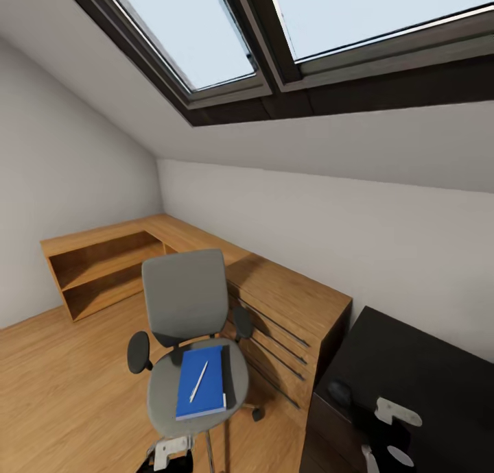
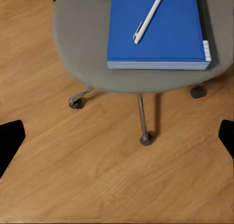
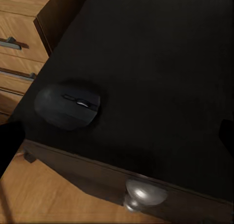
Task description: In the bedroom, organize the workspace by keeping the computer under the desk, ensuring the monitor is on the desk, placing the keyboard on the desk next to the monitor, placing the mouse on the desk next to the keyboard, moving the folder from the swivel chair onto the desk next to the mouse, stacking the notebook on top of the folder with the pen on top of the notebook, and positioning the swivel chair next to the desk.
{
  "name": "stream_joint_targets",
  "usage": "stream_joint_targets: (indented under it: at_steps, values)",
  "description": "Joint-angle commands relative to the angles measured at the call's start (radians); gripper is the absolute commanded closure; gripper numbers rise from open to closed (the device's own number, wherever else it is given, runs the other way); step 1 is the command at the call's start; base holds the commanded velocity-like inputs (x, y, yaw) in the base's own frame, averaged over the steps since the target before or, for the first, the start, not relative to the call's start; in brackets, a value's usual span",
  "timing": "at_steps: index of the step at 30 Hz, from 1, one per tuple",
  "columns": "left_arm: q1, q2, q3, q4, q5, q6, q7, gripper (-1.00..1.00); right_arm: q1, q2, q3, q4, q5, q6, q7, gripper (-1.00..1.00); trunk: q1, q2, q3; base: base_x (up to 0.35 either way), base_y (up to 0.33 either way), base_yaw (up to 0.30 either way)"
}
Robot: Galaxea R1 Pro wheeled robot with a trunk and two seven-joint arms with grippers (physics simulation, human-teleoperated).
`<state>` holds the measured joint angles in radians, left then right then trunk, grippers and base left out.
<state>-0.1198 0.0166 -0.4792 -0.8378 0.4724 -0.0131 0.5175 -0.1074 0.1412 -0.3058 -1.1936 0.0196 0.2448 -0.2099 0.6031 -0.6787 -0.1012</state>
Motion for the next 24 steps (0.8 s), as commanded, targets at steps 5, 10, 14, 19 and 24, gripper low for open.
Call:
stream_joint_targets:
  at_steps: [5, 10, 14, 19, 24]
  values:
    - [-0.001, -0.004, -0.008, 0.174, 0.007, -0.138, 0.007, -1.00, 0.038, 0.001, -0.001, 0.101, 0.003, -0.157, 0.000, -1.00, -0.019, 0.034, 0.014, 0.000, 0.000, 0.000]
    - [-0.001, -0.006, -0.009, 0.201, 0.006, -0.151, 0.008, -1.00, 0.041, 0.001, 0.002, 0.205, 0.005, -0.283, -0.001, -1.00, -0.038, 0.069, 0.030, 0.000, 0.000, -0.002]
    - [-0.001, -0.008, -0.009, 0.211, 0.007, -0.154, 0.010, -1.00, 0.041, 0.000, 0.002, 0.263, 0.006, -0.405, -0.003, -1.00, -0.053, 0.097, 0.042, 0.000, 0.000, -0.122]
    - [-0.001, -0.009, -0.010, 0.228, 0.007, -0.154, 0.010, -1.00, 0.042, -0.001, 0.001, 0.273, 0.006, -0.427, -0.003, -1.00, -0.073, 0.132, 0.058, 0.000, 0.000, -0.233]
    - [-0.001, -0.015, -0.010, 0.254, 0.007, -0.154, 0.010, -1.00, 0.042, -0.001, 0.001, 0.288, 0.005, -0.436, -0.003, -1.00, -0.092, 0.167, 0.074, 0.000, 0.000, -0.255]
